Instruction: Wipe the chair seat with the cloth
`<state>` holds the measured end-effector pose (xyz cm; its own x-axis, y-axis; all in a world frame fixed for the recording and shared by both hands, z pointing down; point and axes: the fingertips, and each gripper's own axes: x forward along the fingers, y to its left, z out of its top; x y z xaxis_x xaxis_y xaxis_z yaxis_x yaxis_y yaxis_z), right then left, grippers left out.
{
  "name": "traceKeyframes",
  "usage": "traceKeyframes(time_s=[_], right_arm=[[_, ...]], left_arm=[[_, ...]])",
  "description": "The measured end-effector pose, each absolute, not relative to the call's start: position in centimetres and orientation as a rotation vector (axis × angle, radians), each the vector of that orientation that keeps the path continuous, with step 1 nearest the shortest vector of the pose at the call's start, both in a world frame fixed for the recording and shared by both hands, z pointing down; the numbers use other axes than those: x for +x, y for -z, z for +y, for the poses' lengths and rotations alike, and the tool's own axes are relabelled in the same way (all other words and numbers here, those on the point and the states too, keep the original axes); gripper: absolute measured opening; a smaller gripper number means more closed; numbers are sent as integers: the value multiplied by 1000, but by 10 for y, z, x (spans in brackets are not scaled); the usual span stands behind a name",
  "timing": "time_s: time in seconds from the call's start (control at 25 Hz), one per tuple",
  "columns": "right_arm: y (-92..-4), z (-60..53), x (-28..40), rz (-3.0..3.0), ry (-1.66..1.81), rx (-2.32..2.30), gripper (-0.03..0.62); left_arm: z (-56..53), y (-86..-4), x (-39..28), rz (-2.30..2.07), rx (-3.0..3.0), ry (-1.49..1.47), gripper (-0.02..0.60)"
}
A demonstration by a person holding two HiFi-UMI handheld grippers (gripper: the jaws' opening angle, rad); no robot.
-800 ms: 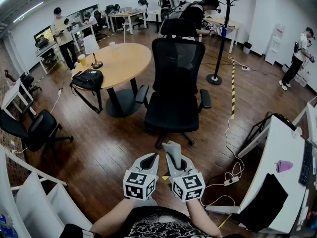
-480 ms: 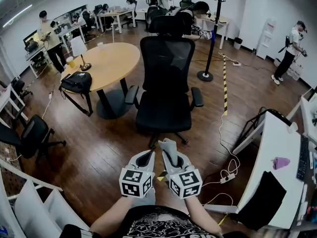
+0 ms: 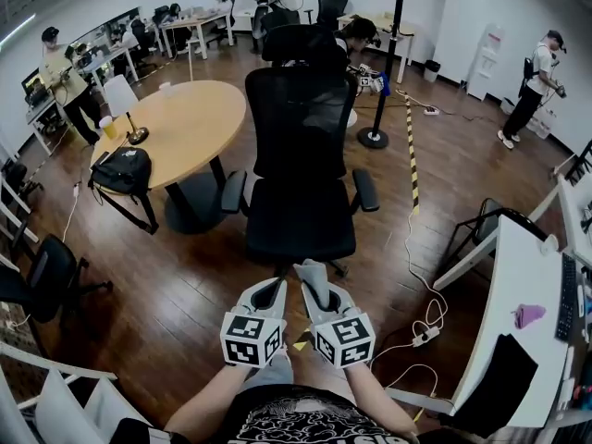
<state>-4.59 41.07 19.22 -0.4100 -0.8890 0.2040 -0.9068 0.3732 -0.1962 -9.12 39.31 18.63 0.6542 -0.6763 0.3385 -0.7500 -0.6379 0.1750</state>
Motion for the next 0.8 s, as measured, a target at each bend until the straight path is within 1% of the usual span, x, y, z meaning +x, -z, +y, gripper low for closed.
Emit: traceKeyframes(time_s=[0.36, 0.8], right_arm=[[-193, 310, -55, -2490, -472, 1706, 15], [-189, 231, -87, -2453, -436, 1673, 15]], left_arm=[[287, -187, -102, -1071, 2576, -377, 5], [214, -193, -120, -1010, 2564, -340, 5]])
